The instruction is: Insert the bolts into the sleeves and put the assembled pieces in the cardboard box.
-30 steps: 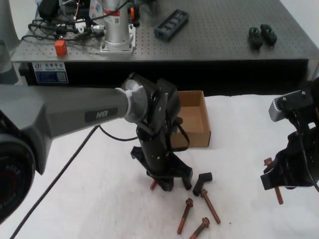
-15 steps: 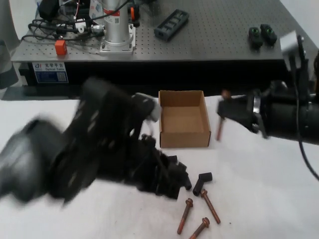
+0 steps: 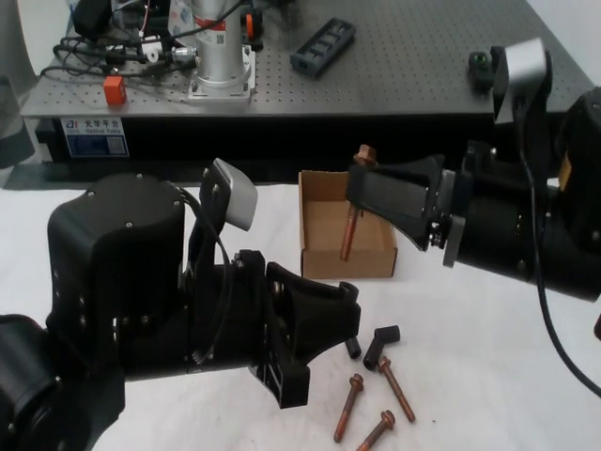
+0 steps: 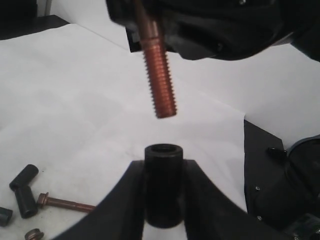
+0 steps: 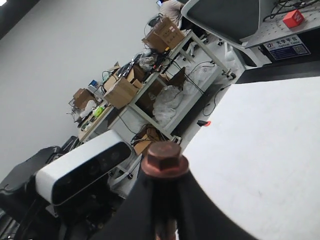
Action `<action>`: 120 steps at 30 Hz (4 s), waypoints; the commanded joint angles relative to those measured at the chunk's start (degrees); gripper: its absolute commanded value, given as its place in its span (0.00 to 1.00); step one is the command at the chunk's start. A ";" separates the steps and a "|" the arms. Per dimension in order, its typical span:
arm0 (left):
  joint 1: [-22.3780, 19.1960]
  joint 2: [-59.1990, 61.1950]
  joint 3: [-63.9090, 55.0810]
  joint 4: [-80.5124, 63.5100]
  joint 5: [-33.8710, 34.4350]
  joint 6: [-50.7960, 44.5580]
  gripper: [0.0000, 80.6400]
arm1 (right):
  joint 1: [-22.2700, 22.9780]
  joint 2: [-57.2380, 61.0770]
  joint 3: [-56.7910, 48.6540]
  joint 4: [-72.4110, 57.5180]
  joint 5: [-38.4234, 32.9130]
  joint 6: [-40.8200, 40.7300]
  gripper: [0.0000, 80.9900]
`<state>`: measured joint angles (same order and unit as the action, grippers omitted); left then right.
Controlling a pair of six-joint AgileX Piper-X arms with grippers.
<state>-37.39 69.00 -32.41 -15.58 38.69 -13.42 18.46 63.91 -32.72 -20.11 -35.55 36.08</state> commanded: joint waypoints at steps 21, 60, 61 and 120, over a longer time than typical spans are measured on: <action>-0.04 -0.74 -0.04 -2.83 -3.60 -3.48 0.01 | 0.33 -0.76 -0.02 7.13 -5.42 -6.85 0.01; 6.47 66.10 -86.98 51.46 -17.23 -14.06 0.01 | -17.22 -6.85 -0.02 50.20 23.04 -25.42 0.41; 6.29 66.96 -87.91 51.46 -16.38 -14.93 0.01 | -17.22 -6.85 -0.02 50.20 23.04 -25.39 0.41; -2.05 40.82 -51.13 55.03 -24.56 11.37 0.45 | -12.62 17.48 -12.76 62.21 34.52 -38.41 0.01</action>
<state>-38.63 109.11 -81.90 39.15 13.93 -3.38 13.65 94.17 -51.45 39.09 0.00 -3.83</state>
